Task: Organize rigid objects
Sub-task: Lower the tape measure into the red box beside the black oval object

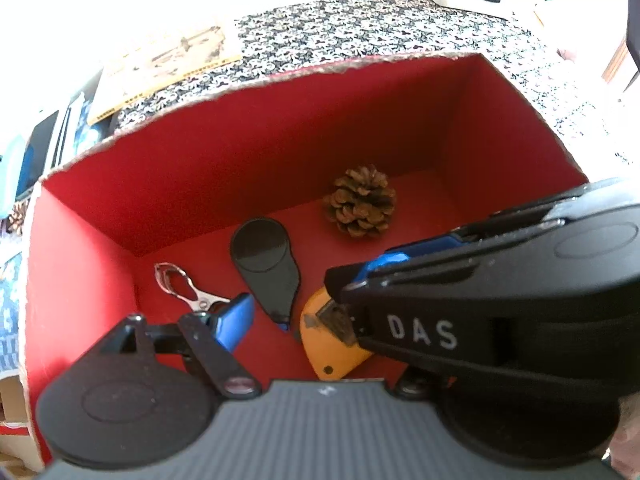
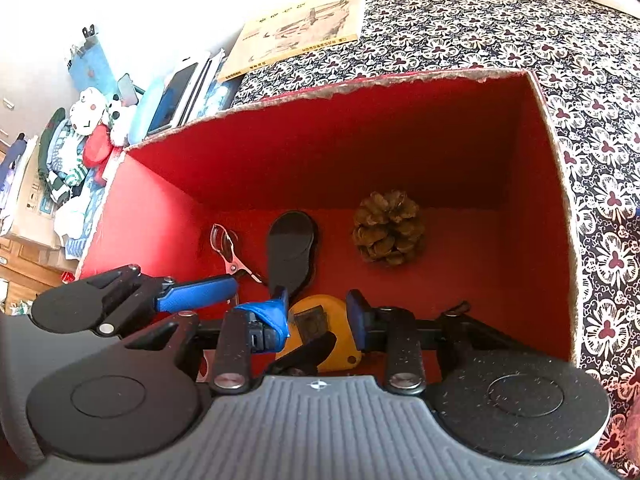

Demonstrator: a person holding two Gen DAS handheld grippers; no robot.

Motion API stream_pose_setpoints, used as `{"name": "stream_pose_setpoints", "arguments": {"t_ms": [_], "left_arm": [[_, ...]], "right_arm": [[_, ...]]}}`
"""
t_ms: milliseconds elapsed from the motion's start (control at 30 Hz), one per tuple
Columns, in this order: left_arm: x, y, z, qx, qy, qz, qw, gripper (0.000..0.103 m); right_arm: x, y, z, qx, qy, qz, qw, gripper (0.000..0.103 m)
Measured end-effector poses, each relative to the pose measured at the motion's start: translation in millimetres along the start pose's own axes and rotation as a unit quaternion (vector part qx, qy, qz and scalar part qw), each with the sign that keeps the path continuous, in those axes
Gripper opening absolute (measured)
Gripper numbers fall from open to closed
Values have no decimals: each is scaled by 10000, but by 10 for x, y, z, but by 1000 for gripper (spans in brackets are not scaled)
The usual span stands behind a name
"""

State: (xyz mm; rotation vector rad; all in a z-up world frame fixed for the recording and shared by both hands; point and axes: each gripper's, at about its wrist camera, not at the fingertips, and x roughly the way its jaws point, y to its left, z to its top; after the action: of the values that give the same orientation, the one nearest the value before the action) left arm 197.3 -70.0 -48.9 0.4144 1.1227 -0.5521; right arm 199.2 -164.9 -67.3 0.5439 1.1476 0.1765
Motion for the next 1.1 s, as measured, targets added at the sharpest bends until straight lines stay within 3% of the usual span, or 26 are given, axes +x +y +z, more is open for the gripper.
{"name": "stream_pose_setpoints", "arguments": {"t_ms": [500, 1100], "left_arm": [[-18, -2, -9, 5, -140, 103, 9998, 67], [-11, -25, 29, -70, -217, 577, 9981, 67]], "right_arm": [[17, 21, -7, 6, 1, -108, 9999, 15], [-44, 17, -37, 26, -233, -88, 9997, 15]]}}
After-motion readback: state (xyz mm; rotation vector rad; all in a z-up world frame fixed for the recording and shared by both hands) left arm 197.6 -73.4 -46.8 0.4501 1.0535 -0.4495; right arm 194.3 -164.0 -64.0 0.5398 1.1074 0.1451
